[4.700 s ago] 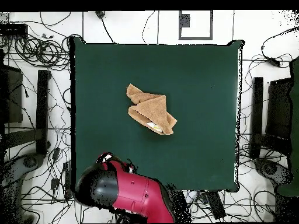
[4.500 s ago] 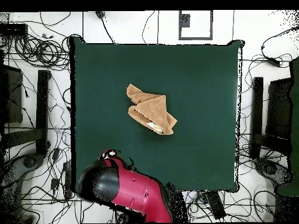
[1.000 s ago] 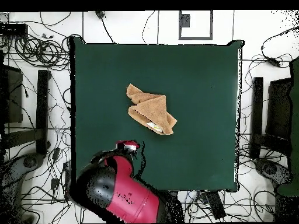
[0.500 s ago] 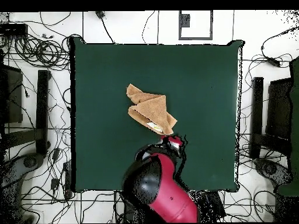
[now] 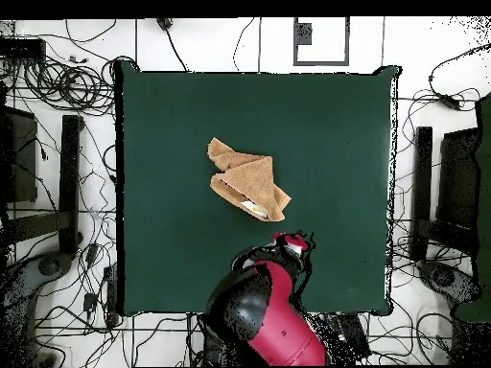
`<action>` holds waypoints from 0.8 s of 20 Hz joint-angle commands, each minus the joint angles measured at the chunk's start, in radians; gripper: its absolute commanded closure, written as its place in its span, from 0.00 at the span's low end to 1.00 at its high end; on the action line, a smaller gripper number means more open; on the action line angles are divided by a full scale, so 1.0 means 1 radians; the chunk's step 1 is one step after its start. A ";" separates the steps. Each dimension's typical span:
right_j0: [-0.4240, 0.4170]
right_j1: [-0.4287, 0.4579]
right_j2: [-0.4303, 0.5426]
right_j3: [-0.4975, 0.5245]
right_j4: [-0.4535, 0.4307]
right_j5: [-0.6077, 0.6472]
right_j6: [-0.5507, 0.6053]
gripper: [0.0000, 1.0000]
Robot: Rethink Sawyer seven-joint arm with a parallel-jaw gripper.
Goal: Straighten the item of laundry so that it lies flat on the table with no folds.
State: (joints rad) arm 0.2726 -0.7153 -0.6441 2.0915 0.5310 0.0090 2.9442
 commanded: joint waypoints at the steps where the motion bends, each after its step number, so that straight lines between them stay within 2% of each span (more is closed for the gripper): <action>1: 0.108 0.085 0.018 0.026 0.037 0.097 0.151 0.00; 6: 0.101 0.042 0.033 0.019 0.031 0.152 0.139 0.00; 12: 0.067 0.025 0.083 0.036 0.006 0.048 0.122 0.00; 16: 0.118 0.039 0.051 0.043 0.030 0.017 0.159 0.00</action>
State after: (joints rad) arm 0.3586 -0.7169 -0.6707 2.0918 0.5300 0.0274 2.9442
